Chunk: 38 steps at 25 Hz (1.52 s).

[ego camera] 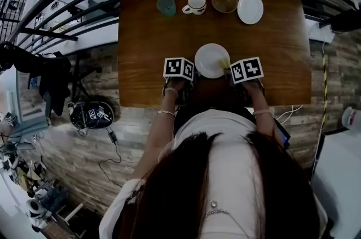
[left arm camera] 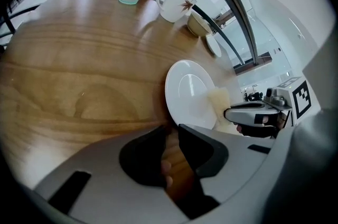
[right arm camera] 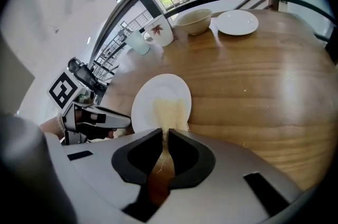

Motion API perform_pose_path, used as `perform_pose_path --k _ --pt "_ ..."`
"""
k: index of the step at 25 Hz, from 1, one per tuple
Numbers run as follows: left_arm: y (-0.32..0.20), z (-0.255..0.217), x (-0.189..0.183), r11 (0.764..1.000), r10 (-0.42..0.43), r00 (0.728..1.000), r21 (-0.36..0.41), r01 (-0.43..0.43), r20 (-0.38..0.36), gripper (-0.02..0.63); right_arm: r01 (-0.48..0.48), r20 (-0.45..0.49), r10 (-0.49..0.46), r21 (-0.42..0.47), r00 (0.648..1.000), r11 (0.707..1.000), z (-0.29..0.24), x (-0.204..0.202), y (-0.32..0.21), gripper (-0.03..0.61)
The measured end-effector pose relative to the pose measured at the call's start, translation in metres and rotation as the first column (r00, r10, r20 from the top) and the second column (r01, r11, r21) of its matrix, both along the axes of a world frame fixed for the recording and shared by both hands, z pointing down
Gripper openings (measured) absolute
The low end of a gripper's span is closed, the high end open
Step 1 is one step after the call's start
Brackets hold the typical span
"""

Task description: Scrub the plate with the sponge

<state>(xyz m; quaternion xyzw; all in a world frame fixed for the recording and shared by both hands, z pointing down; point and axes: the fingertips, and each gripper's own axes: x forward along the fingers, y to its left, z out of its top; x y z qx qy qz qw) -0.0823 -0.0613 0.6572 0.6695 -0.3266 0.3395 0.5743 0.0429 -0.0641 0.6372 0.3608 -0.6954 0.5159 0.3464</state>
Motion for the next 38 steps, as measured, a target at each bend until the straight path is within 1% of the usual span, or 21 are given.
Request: perform_pose_path --k 8,13,19,23,29,34,38 --pt "-0.002 0.000 0.002 0.999 -0.038 0.999 0.030 0.037 0.018 0.089 -0.037 -0.024 0.038 0.031 0.999 0.999 -0.002 0.024 0.001 0.058" --pt "0.002 0.002 0.005 0.998 -0.035 0.999 0.060 0.033 0.034 0.089 -0.041 -0.037 0.043 0.049 0.998 0.998 -0.002 0.037 0.006 0.058" --pt "0.008 -0.001 0.011 0.995 -0.010 0.999 0.099 0.006 0.047 0.089 -0.048 -0.045 0.052 0.082 0.998 0.995 -0.006 0.049 0.008 0.058" --pt "0.010 -0.008 0.013 0.990 -0.041 0.998 0.139 0.034 0.049 0.089 -0.058 -0.051 0.064 0.126 0.997 0.990 -0.012 0.056 0.007 0.058" --pt "0.006 -0.025 0.016 0.974 -0.076 0.995 0.220 0.060 0.066 0.086 -0.053 -0.078 0.070 0.205 0.995 0.977 -0.023 0.067 0.006 0.058" --pt "0.004 -0.043 0.021 0.948 -0.109 0.991 0.310 0.079 0.083 0.061 -0.022 -0.109 0.052 0.257 0.993 0.966 -0.032 0.073 0.009 0.058" --pt "0.002 -0.056 0.027 0.927 -0.131 0.988 0.363 0.093 0.083 0.046 0.003 -0.125 0.035 0.294 0.992 0.956 -0.043 0.076 0.008 0.058"
